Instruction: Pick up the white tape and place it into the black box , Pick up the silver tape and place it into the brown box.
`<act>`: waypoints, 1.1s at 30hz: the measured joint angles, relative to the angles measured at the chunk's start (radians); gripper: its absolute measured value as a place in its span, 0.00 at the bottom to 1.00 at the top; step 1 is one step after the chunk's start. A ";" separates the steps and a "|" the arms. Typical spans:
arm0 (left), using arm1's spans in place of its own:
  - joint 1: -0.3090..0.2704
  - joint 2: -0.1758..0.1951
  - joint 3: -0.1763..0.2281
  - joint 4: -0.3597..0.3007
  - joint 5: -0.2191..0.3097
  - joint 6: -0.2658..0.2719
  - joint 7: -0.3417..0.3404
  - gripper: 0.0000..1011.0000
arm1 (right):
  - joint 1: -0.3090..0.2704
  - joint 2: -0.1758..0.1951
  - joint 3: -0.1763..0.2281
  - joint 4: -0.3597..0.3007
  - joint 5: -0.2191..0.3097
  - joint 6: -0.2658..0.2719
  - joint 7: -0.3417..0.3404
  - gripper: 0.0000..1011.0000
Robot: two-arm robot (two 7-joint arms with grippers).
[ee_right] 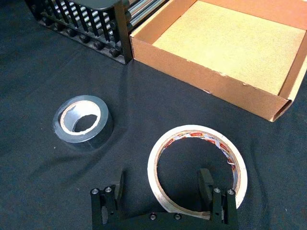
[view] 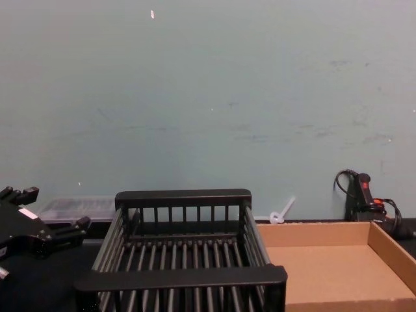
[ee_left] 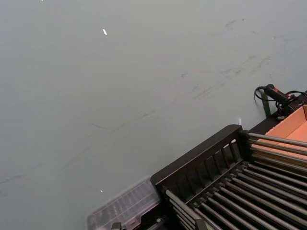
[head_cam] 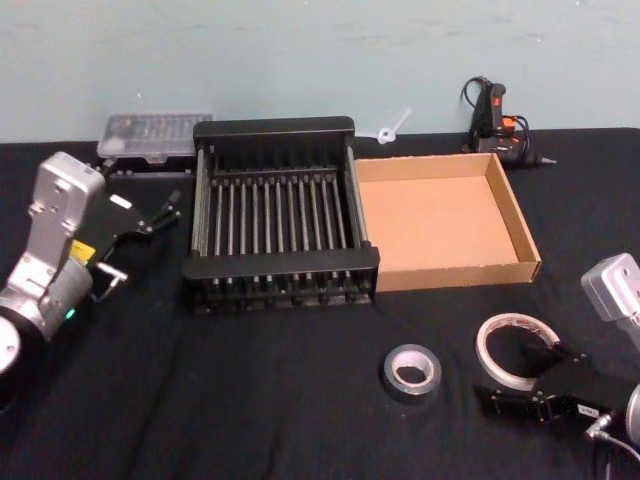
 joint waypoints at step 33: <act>0.000 0.000 0.000 0.000 0.000 0.000 0.000 0.99 | 0.004 0.000 -0.006 0.006 -0.010 0.000 0.002 0.99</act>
